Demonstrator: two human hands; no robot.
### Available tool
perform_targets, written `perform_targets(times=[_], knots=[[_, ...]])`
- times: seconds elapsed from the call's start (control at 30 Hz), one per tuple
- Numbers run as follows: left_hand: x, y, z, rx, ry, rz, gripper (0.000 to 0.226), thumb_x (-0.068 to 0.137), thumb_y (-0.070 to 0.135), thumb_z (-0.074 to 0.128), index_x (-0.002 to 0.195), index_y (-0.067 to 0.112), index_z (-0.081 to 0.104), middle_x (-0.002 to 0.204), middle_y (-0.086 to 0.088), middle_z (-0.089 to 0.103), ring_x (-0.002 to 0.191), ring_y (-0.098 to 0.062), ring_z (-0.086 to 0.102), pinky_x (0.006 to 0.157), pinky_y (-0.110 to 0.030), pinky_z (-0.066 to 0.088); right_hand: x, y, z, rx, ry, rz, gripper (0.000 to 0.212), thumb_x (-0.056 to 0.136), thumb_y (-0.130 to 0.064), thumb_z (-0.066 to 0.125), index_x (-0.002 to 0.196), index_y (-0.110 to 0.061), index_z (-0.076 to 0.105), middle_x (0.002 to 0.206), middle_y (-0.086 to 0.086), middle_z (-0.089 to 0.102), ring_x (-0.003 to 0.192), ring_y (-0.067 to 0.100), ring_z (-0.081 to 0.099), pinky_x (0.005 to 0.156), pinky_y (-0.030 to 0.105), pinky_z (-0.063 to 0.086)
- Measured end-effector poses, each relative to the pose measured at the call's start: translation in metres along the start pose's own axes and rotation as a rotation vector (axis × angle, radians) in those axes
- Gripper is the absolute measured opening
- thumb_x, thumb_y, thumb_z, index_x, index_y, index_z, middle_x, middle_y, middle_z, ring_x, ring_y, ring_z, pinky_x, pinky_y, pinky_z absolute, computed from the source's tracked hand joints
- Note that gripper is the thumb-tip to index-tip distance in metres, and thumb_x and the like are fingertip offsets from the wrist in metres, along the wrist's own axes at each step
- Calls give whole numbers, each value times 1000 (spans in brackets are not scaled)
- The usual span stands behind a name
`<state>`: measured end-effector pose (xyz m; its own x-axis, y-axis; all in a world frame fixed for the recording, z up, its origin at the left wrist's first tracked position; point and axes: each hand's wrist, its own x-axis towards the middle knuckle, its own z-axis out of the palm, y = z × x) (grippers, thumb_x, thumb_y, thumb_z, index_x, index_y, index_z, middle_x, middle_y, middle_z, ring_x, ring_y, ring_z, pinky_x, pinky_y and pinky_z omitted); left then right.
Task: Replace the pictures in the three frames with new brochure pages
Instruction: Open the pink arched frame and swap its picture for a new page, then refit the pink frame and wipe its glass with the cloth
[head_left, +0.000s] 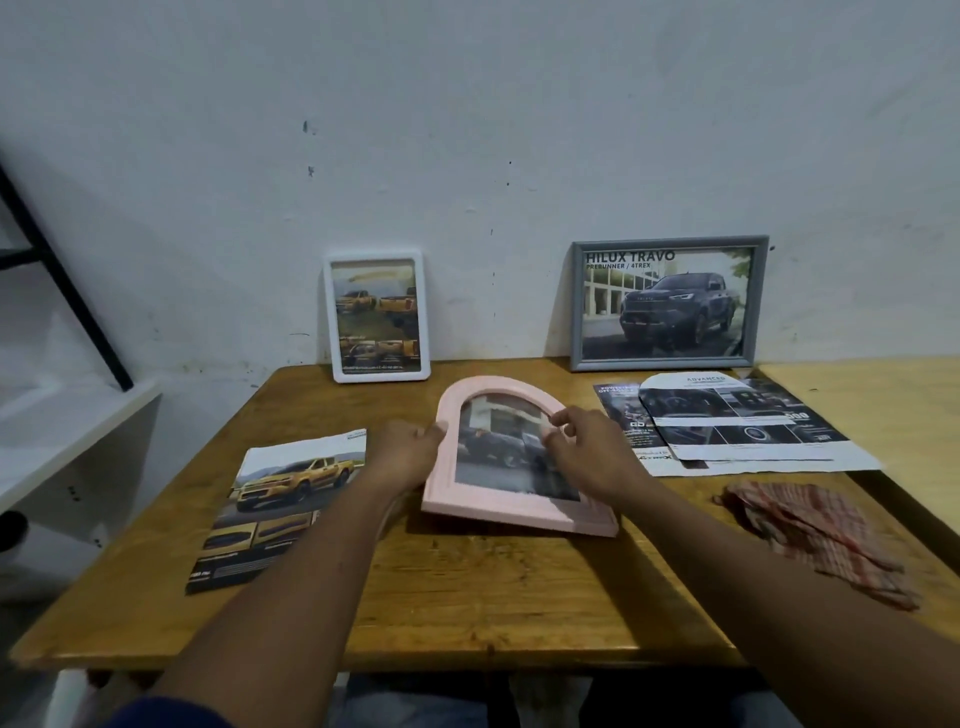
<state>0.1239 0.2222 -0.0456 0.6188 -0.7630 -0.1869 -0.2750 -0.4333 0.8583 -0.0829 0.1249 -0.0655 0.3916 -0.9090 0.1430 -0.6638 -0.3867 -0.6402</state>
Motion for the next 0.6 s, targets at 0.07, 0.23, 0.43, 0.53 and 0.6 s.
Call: perform_targets(times=[0.07, 0.23, 0.43, 0.53, 0.6], knots=[[4, -16, 7, 40, -1, -5, 46, 101, 45, 57, 87, 3, 69, 95, -19, 70, 86, -30, 64, 77, -37, 49, -4, 10, 6, -78, 5, -1, 41, 97, -46, 51, 132, -23, 57, 133, 9, 56, 121, 29, 50, 101, 48, 46], [4, -18, 21, 441, 39, 147, 42, 107, 42, 41, 98, 10, 67, 87, -3, 63, 77, -17, 58, 64, -32, 44, -11, 19, 13, -214, 58, -84, 41, 101, -33, 47, 138, -17, 51, 138, 10, 49, 128, 29, 39, 107, 43, 36], [-11, -24, 32, 945, 227, 355, 38, 104, 44, 39, 123, 18, 59, 110, -5, 66, 93, -23, 64, 78, -36, 55, -13, 31, 10, -336, 65, -171, 38, 99, -25, 50, 135, -14, 53, 132, 9, 52, 122, 26, 42, 101, 39, 41], [-14, -28, 36, 903, 189, 435, 42, 105, 40, 38, 142, 19, 43, 134, -9, 54, 114, -26, 56, 88, -40, 51, -14, 32, 9, -363, 71, -199, 39, 99, -25, 49, 136, -13, 53, 133, 8, 54, 121, 26, 43, 100, 39, 41], [-14, -30, 37, 884, 172, 511, 43, 106, 37, 38, 145, 19, 43, 141, -7, 50, 123, -23, 49, 98, -41, 49, -14, 30, 9, -383, 61, -207, 40, 100, -27, 47, 139, -14, 51, 135, 7, 53, 122, 25, 43, 101, 38, 42]])
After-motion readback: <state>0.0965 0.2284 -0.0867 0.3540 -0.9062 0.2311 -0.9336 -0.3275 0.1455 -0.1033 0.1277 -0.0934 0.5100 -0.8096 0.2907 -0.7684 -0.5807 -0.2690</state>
